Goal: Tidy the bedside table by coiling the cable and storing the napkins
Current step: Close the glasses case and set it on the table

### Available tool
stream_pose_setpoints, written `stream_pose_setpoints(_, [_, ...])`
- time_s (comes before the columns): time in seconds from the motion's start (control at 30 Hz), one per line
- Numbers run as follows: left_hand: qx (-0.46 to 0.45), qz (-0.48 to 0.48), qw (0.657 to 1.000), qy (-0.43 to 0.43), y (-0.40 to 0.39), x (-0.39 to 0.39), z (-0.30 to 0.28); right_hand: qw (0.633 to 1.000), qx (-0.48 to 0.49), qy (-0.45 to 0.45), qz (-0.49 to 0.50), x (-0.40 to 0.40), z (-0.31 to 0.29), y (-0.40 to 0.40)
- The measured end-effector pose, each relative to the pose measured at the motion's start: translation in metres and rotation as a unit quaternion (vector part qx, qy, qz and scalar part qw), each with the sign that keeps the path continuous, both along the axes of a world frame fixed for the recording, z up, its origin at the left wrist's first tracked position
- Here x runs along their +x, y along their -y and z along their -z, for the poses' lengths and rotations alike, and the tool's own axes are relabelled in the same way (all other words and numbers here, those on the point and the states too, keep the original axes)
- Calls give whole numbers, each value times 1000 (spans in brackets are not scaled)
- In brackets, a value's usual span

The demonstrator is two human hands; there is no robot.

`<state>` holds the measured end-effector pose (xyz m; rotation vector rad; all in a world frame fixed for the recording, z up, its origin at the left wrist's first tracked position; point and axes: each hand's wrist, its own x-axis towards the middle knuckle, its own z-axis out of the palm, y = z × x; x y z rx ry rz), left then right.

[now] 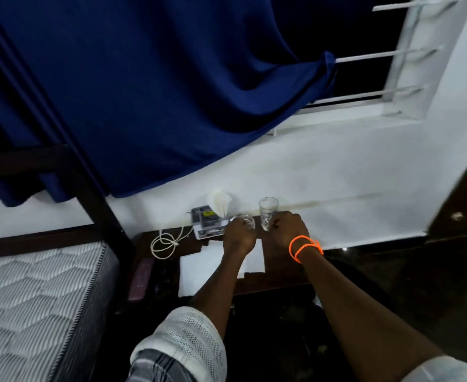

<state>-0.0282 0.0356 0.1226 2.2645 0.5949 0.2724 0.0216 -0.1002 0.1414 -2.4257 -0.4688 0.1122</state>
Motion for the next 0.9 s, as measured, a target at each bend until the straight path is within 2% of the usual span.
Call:
stream_pose_setpoints(0.33, [0,-94,995,-26,-94,-56,18,995,-17,50,-87,-27,22,-106])
stream_pose_setpoints(0.5, [-16,-134,990,-48,-138,-85,32,991,-15,12,-133,-48,36,-155])
stream_pose_setpoints(0.9, [-27,-224,971,-75,-212,-141,75,974,-47,-13,-222,-84,95,-252])
